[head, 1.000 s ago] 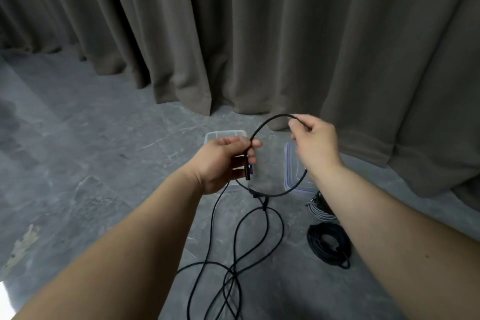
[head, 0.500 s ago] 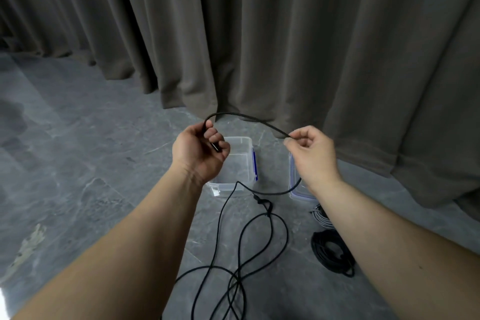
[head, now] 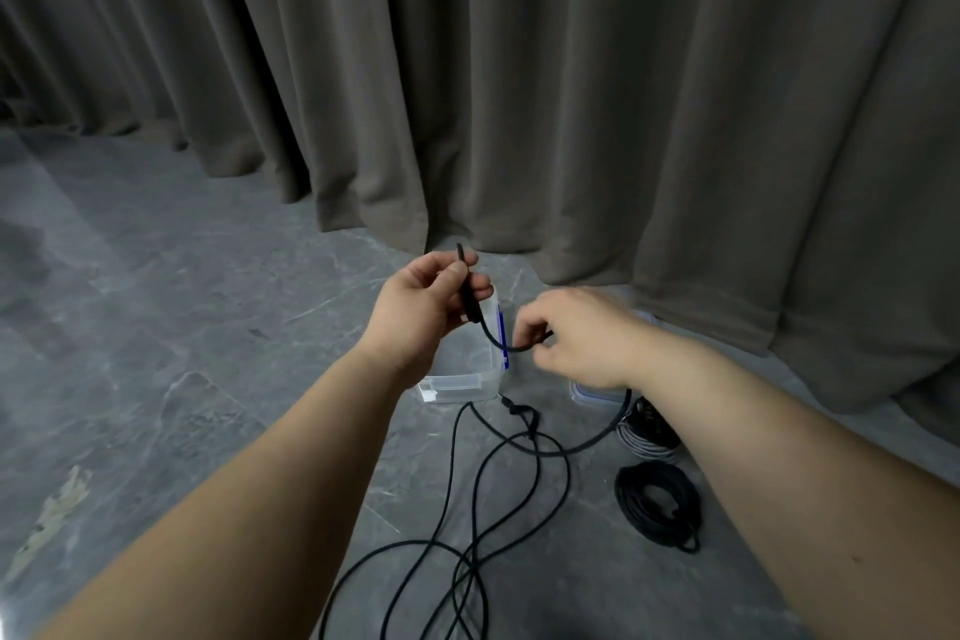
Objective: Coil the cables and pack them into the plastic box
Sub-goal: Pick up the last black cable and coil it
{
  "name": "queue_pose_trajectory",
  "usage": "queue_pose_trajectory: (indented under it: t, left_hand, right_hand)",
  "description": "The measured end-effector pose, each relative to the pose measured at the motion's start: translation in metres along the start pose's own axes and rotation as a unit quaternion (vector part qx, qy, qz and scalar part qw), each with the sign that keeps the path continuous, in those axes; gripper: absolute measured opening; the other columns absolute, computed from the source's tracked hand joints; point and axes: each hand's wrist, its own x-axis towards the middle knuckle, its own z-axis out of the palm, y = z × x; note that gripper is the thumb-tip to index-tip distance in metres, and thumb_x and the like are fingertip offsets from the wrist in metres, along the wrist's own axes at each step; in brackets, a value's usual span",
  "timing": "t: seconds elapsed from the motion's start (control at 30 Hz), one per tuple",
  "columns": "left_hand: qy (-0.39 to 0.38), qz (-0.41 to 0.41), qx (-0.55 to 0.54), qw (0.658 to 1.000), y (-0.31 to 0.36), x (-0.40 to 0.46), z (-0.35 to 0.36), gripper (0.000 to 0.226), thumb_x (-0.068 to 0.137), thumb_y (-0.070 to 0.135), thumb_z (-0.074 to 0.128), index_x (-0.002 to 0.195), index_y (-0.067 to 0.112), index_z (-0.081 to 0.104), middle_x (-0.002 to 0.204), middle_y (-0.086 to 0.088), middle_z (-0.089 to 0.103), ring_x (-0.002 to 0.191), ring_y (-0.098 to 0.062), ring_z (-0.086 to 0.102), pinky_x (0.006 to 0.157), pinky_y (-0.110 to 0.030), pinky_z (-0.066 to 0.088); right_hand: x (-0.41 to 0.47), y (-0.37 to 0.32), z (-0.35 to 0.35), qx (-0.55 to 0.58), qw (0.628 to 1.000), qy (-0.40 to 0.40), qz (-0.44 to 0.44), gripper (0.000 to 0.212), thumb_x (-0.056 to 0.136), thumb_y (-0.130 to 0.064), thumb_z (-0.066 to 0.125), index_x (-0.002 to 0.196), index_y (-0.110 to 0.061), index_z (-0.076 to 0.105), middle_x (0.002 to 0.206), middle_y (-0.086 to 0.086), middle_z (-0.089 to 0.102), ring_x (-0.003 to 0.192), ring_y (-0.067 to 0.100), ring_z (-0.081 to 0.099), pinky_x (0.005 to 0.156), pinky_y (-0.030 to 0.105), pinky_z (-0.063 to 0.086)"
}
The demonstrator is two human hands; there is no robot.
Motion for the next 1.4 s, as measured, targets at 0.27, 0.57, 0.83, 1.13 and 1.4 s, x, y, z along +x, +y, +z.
queue_pose_trajectory:
  t: [0.27, 0.57, 0.83, 1.13, 1.4]
  left_hand:
    - [-0.042, -0.001, 0.061, 0.997, 0.002, -0.004, 0.002, 0.021, 0.103, 0.013, 0.042, 0.089, 0.008, 0.056, 0.074, -0.006, 0.070, 0.069, -0.018, 0.067, 0.073, -0.032, 0.057]
    - [-0.117, -0.009, 0.035, 0.992, 0.011, -0.008, 0.019, 0.025, 0.104, 0.016, 0.038, 0.089, 0.006, 0.054, 0.061, -0.004, 0.054, 0.055, -0.014, 0.052, 0.062, -0.026, 0.052]
    - [-0.155, -0.057, -0.021, 0.986, 0.016, -0.010, 0.020, 0.030, 0.103, 0.019, 0.036, 0.082, 0.010, 0.054, 0.057, 0.001, 0.048, 0.050, -0.010, 0.044, 0.058, -0.022, 0.044]
    - [-0.145, -0.062, -0.080, 0.984, 0.019, -0.008, 0.032, 0.033, 0.105, 0.025, 0.028, 0.084, 0.015, 0.051, 0.049, 0.010, 0.032, 0.042, -0.005, 0.026, 0.054, -0.020, 0.034]
    - [-0.157, -0.047, -0.105, 0.981, 0.018, -0.006, 0.036, 0.028, 0.102, 0.022, 0.035, 0.092, 0.012, 0.059, 0.055, 0.005, 0.038, 0.048, -0.007, 0.038, 0.061, -0.023, 0.038]
  right_hand:
    - [0.002, -0.012, -0.016, 0.149, 0.983, 0.074, -0.076, 0.019, 0.080, -0.011, 0.067, 0.088, -0.026, 0.076, 0.085, -0.011, 0.060, 0.081, 0.004, 0.057, 0.080, 0.024, 0.044]
    - [0.008, -0.007, -0.015, 0.342, 0.910, 0.234, -0.011, 0.024, 0.073, -0.013, 0.081, 0.066, -0.021, 0.060, 0.059, -0.009, 0.058, 0.056, -0.001, 0.050, 0.061, 0.019, 0.043]
    - [0.008, 0.006, -0.017, 0.355, 0.891, 0.282, -0.015, 0.026, 0.084, -0.009, 0.069, 0.076, -0.034, 0.067, 0.075, -0.013, 0.067, 0.072, 0.002, 0.062, 0.074, 0.021, 0.051]
    - [0.017, 0.003, -0.004, 0.517, 0.825, 0.224, 0.050, 0.013, 0.092, -0.011, 0.060, 0.096, -0.013, 0.072, 0.087, 0.007, 0.072, 0.065, 0.008, 0.063, 0.061, 0.022, 0.049]
    - [0.022, -0.003, -0.004, 0.616, 0.761, 0.187, 0.075, 0.020, 0.097, -0.017, 0.054, 0.086, -0.011, 0.070, 0.081, 0.014, 0.058, 0.077, 0.029, 0.057, 0.074, 0.043, 0.048]
